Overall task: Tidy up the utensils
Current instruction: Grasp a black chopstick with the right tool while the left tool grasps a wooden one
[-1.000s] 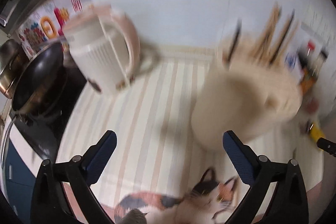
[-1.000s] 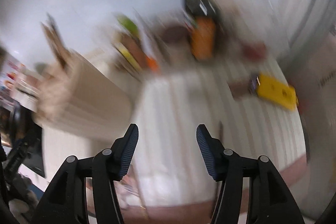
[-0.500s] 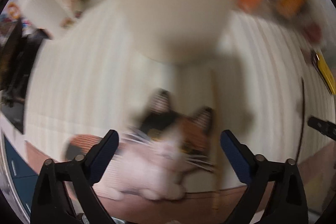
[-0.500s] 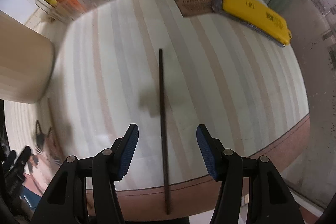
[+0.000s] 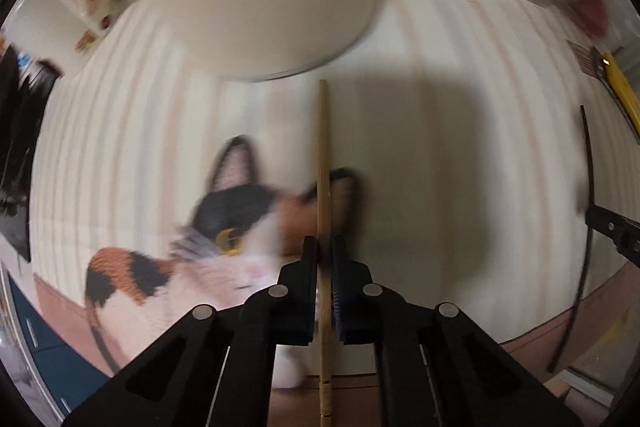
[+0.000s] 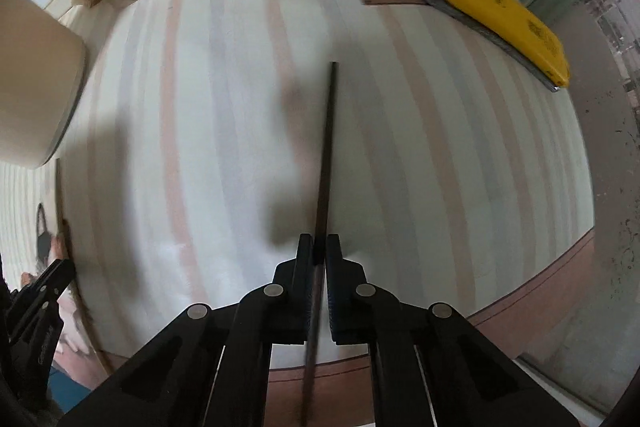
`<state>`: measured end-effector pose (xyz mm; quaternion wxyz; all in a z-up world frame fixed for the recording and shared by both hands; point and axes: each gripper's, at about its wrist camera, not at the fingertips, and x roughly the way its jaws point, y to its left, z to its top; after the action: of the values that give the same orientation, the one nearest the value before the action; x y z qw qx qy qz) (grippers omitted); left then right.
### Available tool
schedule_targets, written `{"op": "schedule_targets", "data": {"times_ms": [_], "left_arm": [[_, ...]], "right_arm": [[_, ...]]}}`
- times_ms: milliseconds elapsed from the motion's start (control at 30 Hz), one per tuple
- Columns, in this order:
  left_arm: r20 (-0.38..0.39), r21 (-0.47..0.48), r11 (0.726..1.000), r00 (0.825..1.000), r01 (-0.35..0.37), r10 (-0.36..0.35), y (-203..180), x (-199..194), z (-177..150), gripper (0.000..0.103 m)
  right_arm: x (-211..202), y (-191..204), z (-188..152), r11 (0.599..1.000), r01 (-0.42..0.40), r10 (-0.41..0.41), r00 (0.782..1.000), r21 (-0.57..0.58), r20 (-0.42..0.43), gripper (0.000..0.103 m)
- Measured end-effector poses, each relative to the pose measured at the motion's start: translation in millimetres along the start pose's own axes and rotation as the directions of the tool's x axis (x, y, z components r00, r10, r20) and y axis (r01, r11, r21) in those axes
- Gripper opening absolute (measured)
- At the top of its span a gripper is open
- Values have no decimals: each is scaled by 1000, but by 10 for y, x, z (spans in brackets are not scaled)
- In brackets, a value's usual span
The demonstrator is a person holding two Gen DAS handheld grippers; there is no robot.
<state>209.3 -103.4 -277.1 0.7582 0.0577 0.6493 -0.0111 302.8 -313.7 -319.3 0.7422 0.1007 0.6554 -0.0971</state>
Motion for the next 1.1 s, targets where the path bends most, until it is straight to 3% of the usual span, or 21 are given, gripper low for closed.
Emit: {"op": "schedule_targets", "data": {"times_ms": [267,533,733,1100], "left_arm": [[-50,-100,995,999,2,-7,747,2,-242,5],[-34,-83,996,999,22,-25,828,-29,-376,5],[-32,-63,998,999,24,-26,746,-60,-481,5],[-43,-71,997,998,36,-40,850,37,-212,5]], "right_arm": [[28,755,-331,984,-140,133,989,-112,-69,6],[24,1113,-533,981,-92,80,994,-169,-74,6],[17,1231,-473,984,-78,66,995,-163,-78,6],[19,1502,-461,983,-49,34,996,-177,-87,7]]}}
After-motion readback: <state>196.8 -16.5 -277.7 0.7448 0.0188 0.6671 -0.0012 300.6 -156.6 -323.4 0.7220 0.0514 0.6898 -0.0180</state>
